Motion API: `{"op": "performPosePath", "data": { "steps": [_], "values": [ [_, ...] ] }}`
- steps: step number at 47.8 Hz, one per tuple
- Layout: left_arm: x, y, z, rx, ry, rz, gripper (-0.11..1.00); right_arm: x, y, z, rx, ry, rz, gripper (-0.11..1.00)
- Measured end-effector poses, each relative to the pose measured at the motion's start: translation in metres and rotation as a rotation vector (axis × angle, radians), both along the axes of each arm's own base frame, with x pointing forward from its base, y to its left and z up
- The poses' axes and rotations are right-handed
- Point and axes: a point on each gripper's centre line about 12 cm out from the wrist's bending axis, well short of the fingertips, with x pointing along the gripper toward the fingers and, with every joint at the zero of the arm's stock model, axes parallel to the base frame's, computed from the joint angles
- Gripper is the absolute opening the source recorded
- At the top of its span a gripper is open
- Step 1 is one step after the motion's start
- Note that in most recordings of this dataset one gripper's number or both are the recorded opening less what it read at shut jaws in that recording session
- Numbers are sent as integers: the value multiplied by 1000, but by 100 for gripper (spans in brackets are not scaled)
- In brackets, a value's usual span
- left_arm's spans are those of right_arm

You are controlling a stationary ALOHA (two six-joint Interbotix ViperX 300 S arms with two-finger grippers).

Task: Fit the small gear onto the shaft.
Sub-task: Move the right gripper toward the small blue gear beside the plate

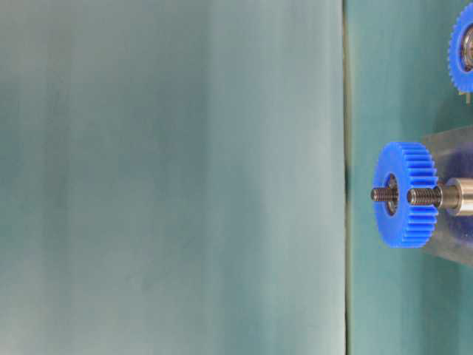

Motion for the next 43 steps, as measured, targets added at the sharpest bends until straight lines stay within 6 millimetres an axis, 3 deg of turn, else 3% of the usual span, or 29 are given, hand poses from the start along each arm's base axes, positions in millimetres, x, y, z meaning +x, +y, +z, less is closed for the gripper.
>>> {"op": "performPosePath", "data": {
  "steps": [6, 16, 23, 34, 43],
  "values": [
    [3, 0, -6, -65, 20, -6, 0, 0, -5, -15, 67, 67, -28, -1],
    [6, 5, -8, -128, 37, 19, 0, -4, -6, -52, 232, 385, -50, -2],
    [19, 6, -24, -121, 162, 30, 0, -2, -6, -59, 244, 569, -63, -2],
    [54, 9, -51, -92, 399, 47, 0, 24, -15, -68, 274, 797, -112, -2],
    [72, 10, -64, -58, 473, 44, 0, 50, -27, -85, 342, 959, -170, -1]
  ]
}}
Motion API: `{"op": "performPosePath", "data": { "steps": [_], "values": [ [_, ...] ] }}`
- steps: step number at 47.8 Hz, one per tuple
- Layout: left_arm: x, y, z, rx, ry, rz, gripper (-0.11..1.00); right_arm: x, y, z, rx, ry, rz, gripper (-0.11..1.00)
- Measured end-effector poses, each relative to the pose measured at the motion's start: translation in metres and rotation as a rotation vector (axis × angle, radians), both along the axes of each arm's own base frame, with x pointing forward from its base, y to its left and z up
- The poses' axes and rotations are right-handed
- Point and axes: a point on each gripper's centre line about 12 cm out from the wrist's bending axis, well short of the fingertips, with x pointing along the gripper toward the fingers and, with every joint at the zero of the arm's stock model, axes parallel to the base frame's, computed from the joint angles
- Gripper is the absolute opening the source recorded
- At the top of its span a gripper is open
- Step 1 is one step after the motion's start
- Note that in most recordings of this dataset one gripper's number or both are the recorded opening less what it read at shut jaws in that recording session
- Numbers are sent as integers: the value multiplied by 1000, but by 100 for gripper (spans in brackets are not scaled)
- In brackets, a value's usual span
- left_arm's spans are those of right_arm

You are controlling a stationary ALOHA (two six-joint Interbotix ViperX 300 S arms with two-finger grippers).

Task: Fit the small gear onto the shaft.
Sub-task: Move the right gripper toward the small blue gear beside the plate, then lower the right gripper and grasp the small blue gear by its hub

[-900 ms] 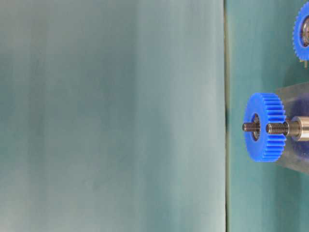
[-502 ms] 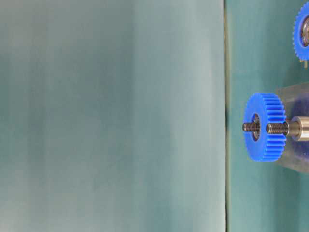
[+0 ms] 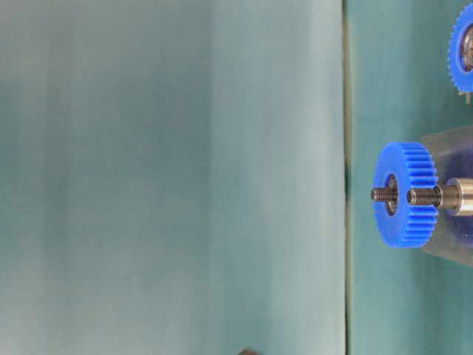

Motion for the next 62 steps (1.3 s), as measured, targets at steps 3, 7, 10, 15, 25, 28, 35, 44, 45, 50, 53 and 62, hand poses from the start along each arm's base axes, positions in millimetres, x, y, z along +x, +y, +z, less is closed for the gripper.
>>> {"op": "performPosePath", "data": {
  "steps": [3, 7, 10, 15, 25, 28, 35, 44, 45, 50, 53, 62],
  "values": [
    [3, 0, -2, 1, 11, -1, 0, 8, -5, -4, 19, 41, -24, 3],
    [4, 1, -3, 2, 15, 0, 0, 18, -12, -13, 34, 92, -51, 18],
    [4, 1, -4, 1, 17, 1, 0, 24, -17, -21, 45, 126, -70, 34],
    [4, 1, -4, 1, 17, 1, 0, 32, -23, -34, 54, 171, -87, 66],
    [4, 1, -2, 2, 14, 0, 0, 51, -28, -53, 63, 224, -92, 87],
    [4, 0, -3, 2, 15, -1, 0, 59, -29, -57, 66, 238, -93, 87],
    [4, 1, -3, 2, 15, 0, 0, 72, -33, -70, 70, 274, -94, 87],
    [4, 0, -3, 2, 15, -1, 0, 88, -36, -87, 82, 334, -92, 87],
    [4, 1, -3, 2, 15, 0, 0, 89, -37, -87, 82, 339, -90, 87],
    [4, 1, -3, 2, 17, 0, 0, 95, -38, -88, 81, 351, -86, 87],
    [4, 1, -3, 2, 15, 0, 0, 96, -38, -91, 81, 365, -84, 87],
    [4, 0, -4, 2, 18, -1, 0, 95, -38, -100, 85, 416, -77, 87]
  ]
}}
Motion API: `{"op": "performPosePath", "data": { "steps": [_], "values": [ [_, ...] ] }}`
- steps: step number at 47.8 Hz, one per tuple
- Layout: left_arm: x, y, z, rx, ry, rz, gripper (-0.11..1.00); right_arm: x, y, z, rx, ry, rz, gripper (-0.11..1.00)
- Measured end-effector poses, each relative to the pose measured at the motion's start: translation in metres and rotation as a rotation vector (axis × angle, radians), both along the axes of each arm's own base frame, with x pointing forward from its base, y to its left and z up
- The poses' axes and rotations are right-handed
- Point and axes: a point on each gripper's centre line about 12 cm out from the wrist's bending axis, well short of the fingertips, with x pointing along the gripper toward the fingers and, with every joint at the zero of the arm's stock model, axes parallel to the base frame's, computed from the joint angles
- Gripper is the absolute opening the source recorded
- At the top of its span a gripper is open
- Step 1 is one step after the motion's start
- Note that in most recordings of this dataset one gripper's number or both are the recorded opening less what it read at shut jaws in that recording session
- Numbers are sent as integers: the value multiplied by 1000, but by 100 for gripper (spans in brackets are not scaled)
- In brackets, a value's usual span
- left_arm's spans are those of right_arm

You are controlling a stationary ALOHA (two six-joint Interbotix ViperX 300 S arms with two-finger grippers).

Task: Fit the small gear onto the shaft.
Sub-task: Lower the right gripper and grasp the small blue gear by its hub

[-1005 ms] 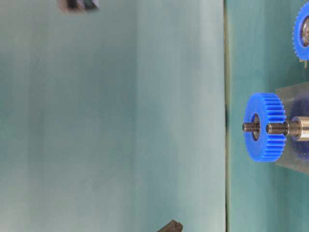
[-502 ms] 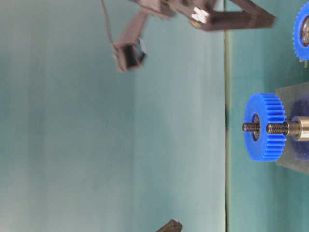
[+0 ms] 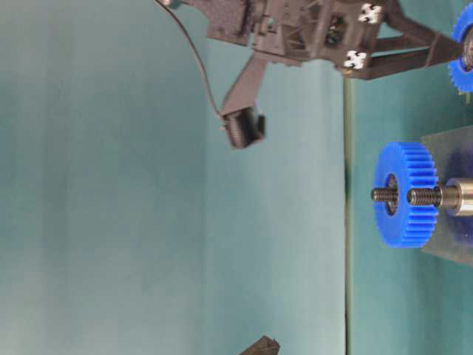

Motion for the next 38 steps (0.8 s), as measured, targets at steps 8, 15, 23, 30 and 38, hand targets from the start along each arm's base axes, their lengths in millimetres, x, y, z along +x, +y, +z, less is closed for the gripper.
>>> {"op": "performPosePath", "data": {
  "steps": [8, 15, 23, 30, 38],
  "values": [
    [0, 0, 0, 0, -2, 2, 0, 1, -1, -5, 3, 13, -1, 86],
    [0, 0, 0, 0, 0, 2, 0, 2, -1, -9, 8, 28, -2, 86],
    [0, 0, 0, 0, 2, 0, 0, 7, 2, -11, 10, 37, 10, 87],
    [0, 0, 0, 0, 0, 2, 0, 8, 3, -13, 20, 74, 16, 85],
    [1, 0, 0, -1, 1, 2, 0, 9, 4, -13, 39, 129, 24, 65]
  ]
}}
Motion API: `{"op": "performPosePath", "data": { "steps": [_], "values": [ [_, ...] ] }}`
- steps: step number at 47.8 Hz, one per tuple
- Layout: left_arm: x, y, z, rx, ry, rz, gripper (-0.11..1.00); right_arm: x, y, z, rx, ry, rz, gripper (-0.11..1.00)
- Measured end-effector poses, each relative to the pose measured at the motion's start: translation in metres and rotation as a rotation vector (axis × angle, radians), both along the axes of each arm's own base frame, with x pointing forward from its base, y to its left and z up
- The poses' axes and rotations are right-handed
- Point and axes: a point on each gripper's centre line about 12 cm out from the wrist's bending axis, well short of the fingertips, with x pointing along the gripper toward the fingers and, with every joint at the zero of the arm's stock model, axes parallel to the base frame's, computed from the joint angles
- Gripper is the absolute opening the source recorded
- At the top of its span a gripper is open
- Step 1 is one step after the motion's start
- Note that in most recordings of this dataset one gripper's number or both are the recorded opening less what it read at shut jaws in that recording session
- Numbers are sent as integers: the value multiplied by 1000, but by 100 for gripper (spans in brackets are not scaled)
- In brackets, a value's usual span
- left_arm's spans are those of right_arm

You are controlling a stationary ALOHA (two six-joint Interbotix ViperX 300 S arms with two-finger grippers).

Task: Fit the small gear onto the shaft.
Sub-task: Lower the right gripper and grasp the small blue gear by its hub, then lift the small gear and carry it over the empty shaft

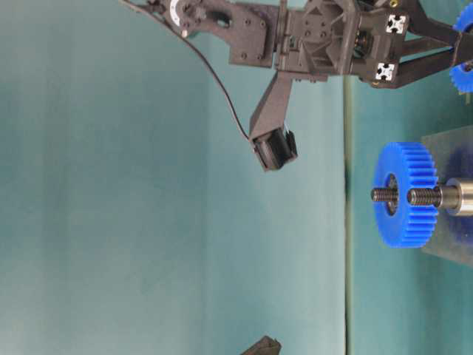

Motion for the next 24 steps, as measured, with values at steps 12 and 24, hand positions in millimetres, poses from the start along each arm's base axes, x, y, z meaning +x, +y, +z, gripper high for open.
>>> {"op": "performPosePath", "data": {
  "steps": [12, 24],
  "values": [
    [0, 0, 0, 0, 0, 0, 0, 2, 1, 4, 4, 12, 5, 36],
    [0, 0, 0, 0, 0, 0, 0, 3, 1, 23, 28, 34, 1, 36]
  ]
}}
